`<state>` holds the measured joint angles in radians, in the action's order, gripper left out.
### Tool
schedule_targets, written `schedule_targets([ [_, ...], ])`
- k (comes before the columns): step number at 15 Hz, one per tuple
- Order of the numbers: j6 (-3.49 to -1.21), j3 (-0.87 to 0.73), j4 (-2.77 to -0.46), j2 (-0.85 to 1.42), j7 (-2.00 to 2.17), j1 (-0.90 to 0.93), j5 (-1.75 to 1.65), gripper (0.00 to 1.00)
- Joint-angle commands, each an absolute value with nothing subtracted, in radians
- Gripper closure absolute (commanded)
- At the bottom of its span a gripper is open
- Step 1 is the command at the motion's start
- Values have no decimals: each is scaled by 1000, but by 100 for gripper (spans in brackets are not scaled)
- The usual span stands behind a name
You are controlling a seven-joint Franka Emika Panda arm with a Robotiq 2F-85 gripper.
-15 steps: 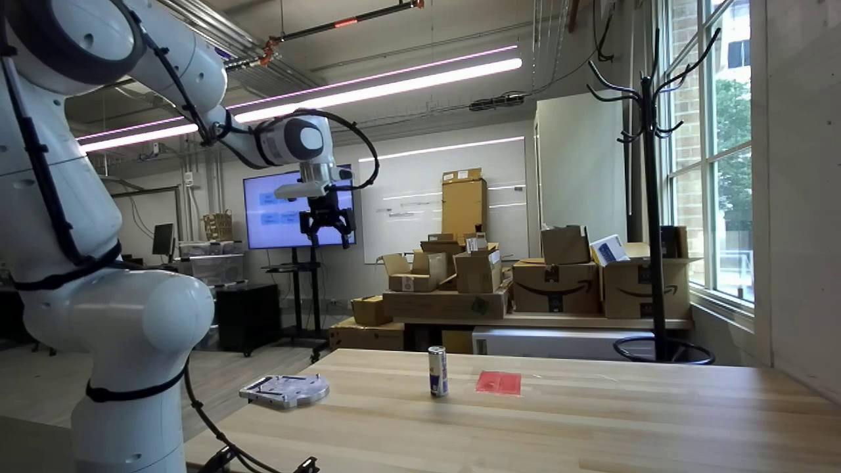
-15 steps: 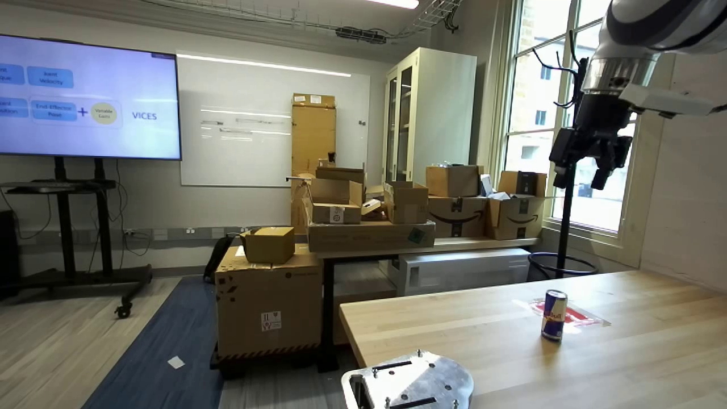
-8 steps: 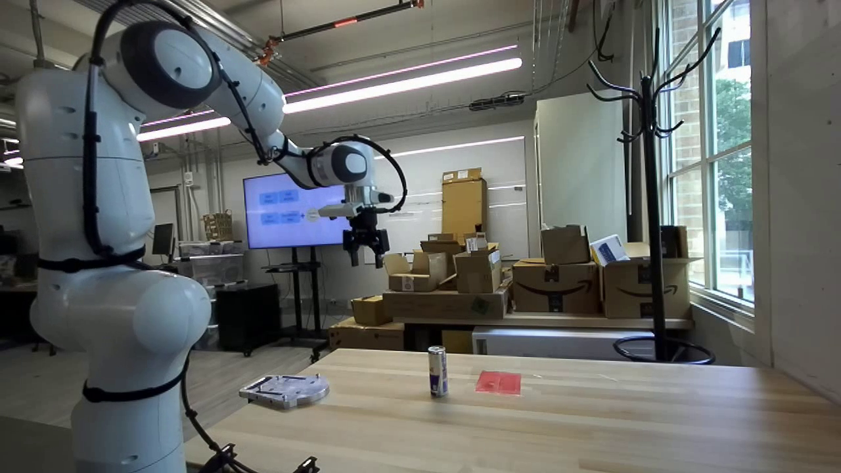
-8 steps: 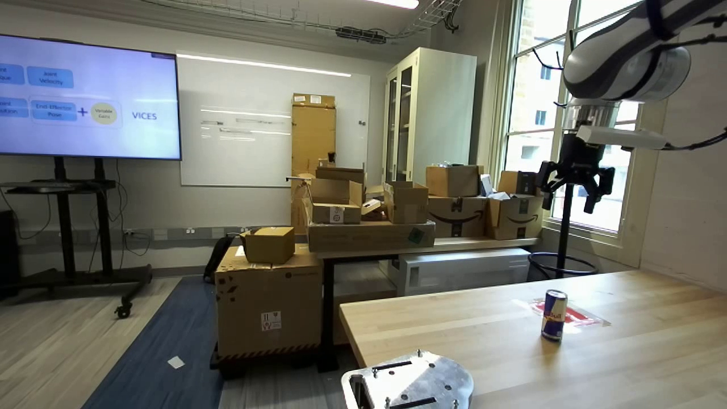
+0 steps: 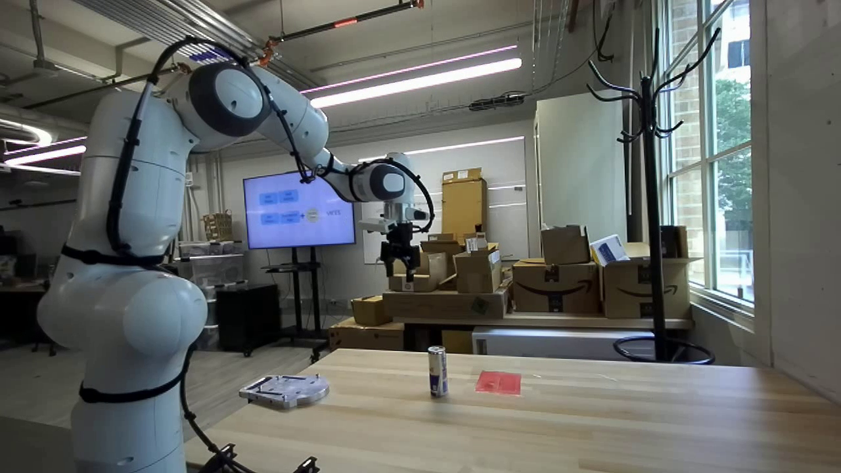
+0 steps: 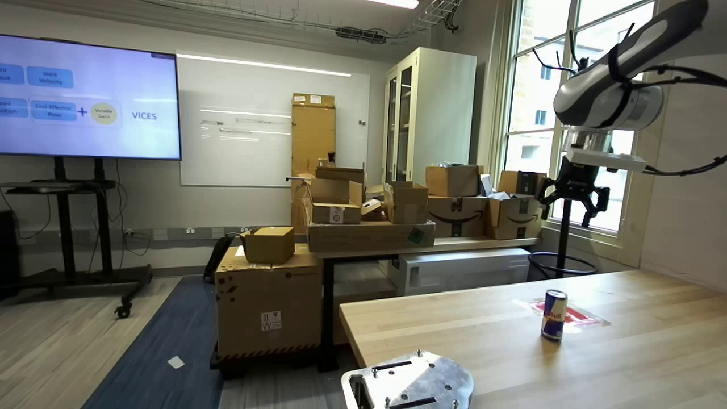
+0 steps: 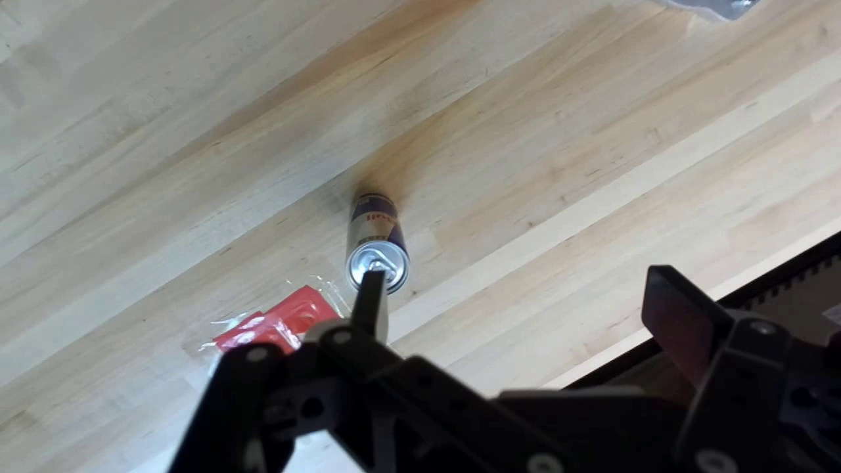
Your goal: Put the Red bull can on the metal object
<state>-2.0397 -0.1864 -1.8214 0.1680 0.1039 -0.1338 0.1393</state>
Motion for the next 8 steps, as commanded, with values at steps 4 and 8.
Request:
schedule_targets([
  [4,-2045,-212,-1652,376,169,-208,159,0],
  [8,-2053,-200,-1606,465,164,-231,187,0],
])
